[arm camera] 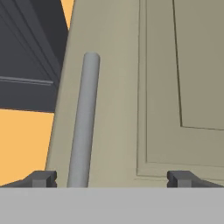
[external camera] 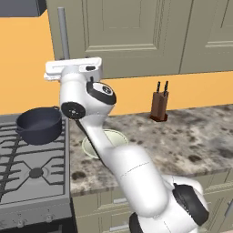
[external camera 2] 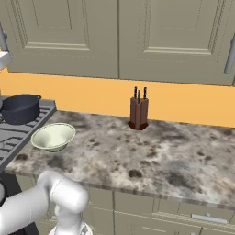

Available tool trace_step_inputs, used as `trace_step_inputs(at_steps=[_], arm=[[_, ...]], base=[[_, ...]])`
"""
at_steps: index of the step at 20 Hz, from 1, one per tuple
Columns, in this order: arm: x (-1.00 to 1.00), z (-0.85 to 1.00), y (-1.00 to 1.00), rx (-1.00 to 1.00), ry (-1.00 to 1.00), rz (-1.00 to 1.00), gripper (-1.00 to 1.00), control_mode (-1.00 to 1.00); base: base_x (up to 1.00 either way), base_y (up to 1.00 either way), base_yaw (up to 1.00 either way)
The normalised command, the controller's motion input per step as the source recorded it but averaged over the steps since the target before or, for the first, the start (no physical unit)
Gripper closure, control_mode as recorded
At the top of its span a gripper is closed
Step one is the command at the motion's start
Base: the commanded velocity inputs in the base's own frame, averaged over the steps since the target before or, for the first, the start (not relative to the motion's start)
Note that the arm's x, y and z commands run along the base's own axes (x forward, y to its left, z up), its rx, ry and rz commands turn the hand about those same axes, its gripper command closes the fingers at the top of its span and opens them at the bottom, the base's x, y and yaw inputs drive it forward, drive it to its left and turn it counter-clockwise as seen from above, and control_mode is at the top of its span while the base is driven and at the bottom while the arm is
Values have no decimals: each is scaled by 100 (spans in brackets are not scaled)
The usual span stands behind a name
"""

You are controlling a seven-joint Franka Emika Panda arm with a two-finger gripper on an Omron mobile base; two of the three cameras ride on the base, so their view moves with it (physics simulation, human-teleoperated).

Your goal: Open the cabinet and move the ladle to the pot. Then close the cabinet.

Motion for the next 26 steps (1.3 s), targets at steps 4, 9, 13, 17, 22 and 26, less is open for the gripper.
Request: trace_step_inputs(at_steps=[4,9,13,17,22,26], arm=[[20,0,12,0,0,0,-100,-100],[23,0,20,0,0,0,-100,-100],[40,0,22,0,1,0,-100,-100],[42,0,17,0,2,0,-100,-100],[39,0,13,0,0,0,-100,-100],[35,0,10,0,0,-1,-100,-100]], base=[[0,0,0],[0,0,0],[0,0,0],[0,0,0],[0,0,0],[0,0,0]])
